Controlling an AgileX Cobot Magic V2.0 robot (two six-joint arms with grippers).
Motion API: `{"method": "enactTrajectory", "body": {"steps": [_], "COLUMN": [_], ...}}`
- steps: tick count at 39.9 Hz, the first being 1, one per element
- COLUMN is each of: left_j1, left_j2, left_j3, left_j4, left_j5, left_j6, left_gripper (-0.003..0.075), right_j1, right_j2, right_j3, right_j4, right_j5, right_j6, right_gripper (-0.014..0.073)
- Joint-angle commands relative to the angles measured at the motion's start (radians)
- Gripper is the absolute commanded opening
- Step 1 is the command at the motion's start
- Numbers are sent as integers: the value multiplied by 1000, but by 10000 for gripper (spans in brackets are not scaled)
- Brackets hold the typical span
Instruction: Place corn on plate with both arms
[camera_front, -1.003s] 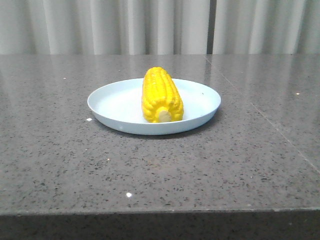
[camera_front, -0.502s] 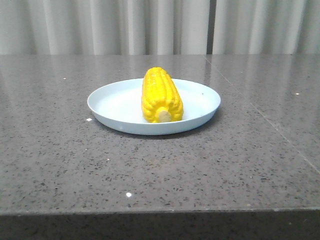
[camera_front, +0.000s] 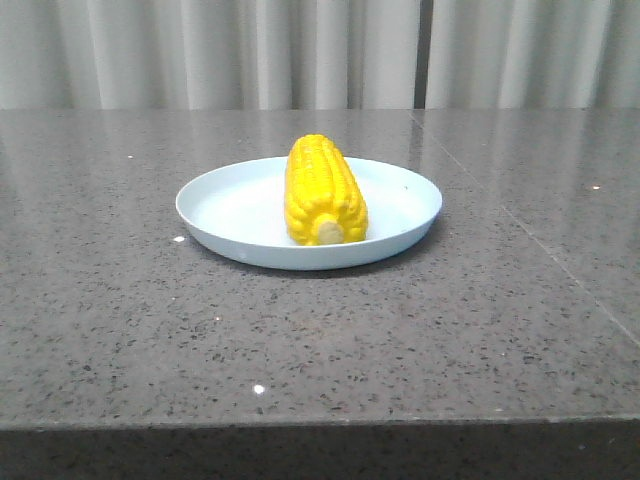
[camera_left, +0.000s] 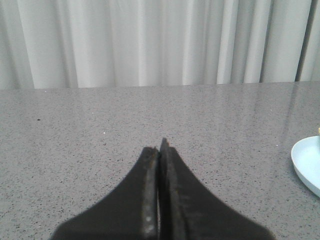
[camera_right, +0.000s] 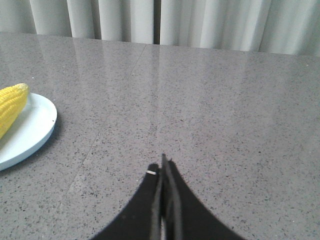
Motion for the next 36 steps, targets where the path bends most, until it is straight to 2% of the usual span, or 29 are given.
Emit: {"method": "enactTrajectory", "body": {"steps": [1, 24, 36], "left_j1": [2, 2, 2], "left_j2": [12, 12, -36], "left_j3": [-27, -25, 144], "left_j4": [-1, -1, -34], "left_j5": [-82, -85, -279], "left_j6": [5, 5, 5], "left_gripper": [-20, -20, -20], "right_j1": [-6, -6, -6], "right_j2": [9, 9, 9], "right_j3": [-21, -21, -21], "right_j4": [-22, -22, -22], "right_j5": [-86, -86, -86], "right_j6": [-9, -9, -9], "right_gripper": [-120, -120, -120]}}
